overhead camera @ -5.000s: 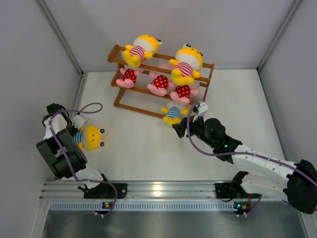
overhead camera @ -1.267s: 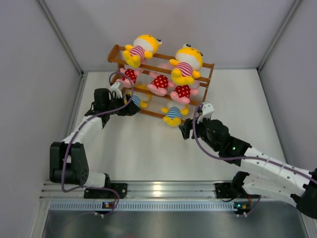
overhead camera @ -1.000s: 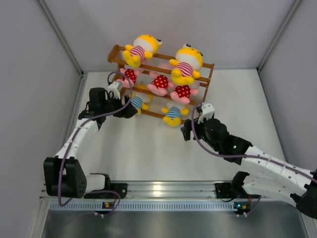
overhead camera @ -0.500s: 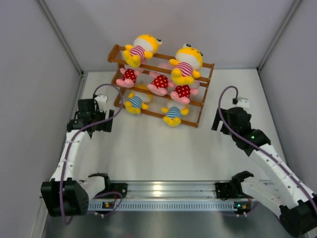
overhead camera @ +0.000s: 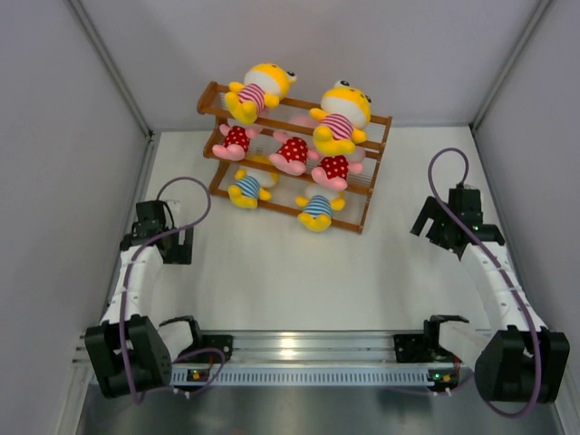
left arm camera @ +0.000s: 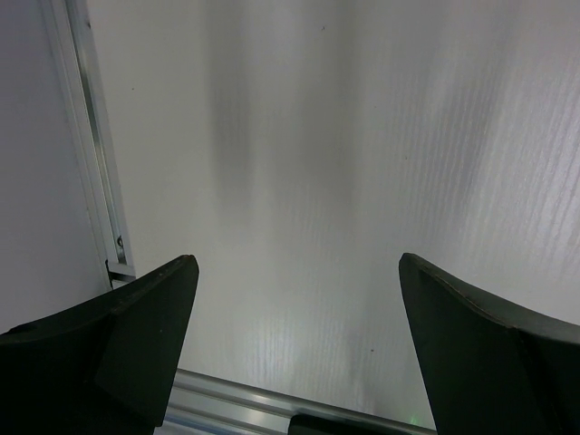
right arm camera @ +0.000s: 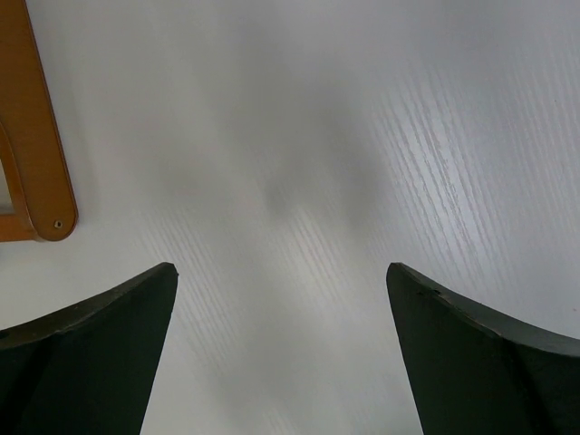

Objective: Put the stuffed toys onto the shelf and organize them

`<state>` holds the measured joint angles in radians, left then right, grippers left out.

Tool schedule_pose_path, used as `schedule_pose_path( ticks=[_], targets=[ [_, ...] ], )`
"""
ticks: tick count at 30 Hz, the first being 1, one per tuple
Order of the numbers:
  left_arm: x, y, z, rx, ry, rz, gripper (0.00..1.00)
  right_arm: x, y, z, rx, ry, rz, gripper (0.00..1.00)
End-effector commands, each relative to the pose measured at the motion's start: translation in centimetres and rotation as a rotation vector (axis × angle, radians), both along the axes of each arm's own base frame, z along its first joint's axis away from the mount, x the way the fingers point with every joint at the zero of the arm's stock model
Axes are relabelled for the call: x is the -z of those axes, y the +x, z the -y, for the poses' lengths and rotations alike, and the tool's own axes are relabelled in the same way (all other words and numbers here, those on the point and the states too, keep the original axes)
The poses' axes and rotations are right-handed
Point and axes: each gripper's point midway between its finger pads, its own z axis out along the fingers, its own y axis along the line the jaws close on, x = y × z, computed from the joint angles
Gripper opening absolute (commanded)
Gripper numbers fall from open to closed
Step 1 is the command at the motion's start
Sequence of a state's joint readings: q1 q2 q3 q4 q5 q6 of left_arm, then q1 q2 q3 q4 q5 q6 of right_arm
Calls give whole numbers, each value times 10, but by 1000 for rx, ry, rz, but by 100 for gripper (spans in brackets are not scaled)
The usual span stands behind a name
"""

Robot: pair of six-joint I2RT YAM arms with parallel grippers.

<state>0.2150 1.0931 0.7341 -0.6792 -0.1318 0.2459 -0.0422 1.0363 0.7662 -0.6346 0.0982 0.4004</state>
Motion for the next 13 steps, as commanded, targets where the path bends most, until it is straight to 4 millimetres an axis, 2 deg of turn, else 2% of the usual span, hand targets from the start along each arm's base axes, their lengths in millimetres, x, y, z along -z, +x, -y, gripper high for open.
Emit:
schedule_pose_path(
  ticks=[1, 7, 13],
  targets=[
    [-6, 6, -7, -17, 30, 33, 98, -9, 8, 1, -13, -2, 47, 100],
    [-2, 8, -7, -17, 20, 14, 98, -25, 20, -2, -36, -4, 164, 99],
    [-2, 15, -7, -20, 12, 19, 98, -28, 32, -3, -44, 0, 255, 99]
  ],
)
